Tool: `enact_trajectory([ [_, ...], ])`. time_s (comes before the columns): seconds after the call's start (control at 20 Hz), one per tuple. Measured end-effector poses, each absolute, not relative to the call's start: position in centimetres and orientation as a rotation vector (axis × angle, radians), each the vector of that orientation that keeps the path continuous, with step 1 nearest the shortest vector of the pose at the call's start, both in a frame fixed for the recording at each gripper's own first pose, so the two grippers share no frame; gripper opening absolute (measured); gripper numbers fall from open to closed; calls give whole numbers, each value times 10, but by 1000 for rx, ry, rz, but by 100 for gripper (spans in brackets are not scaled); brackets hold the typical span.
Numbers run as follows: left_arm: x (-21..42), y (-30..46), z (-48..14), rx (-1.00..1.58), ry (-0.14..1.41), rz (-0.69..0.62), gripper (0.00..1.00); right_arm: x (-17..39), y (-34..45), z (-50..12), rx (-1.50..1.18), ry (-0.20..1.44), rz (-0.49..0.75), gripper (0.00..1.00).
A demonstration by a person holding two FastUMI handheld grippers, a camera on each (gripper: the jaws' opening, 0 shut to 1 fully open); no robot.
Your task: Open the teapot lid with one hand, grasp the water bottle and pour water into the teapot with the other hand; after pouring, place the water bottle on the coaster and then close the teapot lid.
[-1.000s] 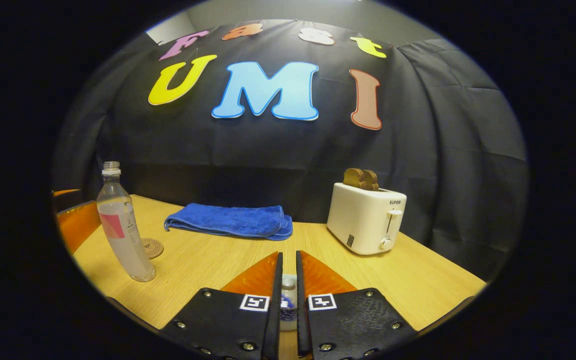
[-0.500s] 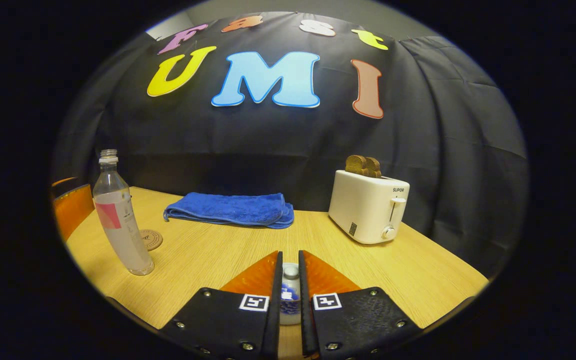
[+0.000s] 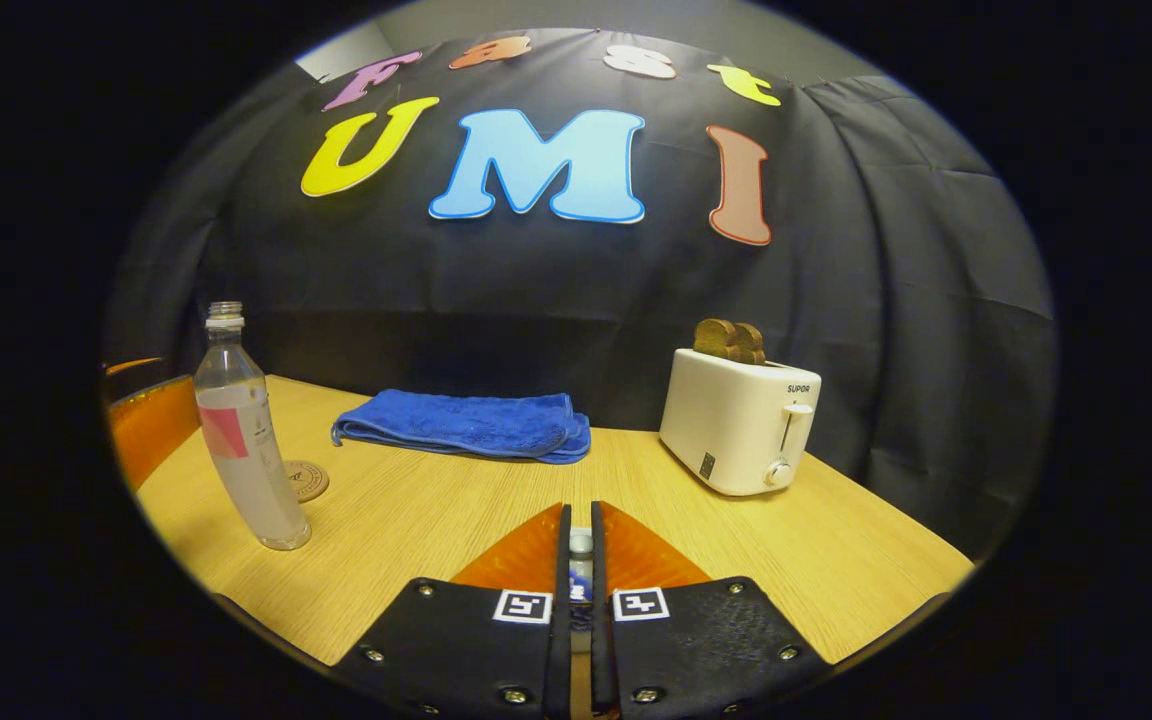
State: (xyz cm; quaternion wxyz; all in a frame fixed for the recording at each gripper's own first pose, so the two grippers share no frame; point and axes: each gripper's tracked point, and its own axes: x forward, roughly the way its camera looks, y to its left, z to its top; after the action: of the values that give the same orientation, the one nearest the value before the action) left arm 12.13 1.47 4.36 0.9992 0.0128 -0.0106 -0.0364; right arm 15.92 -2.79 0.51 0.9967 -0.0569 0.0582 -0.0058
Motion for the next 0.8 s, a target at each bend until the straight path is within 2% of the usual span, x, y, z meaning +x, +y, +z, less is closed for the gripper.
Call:
enact_trajectory([
  [0.8, 160, 17, 7, 61, 40, -39, 99, 129, -29, 39, -71, 30, 31, 8],
])
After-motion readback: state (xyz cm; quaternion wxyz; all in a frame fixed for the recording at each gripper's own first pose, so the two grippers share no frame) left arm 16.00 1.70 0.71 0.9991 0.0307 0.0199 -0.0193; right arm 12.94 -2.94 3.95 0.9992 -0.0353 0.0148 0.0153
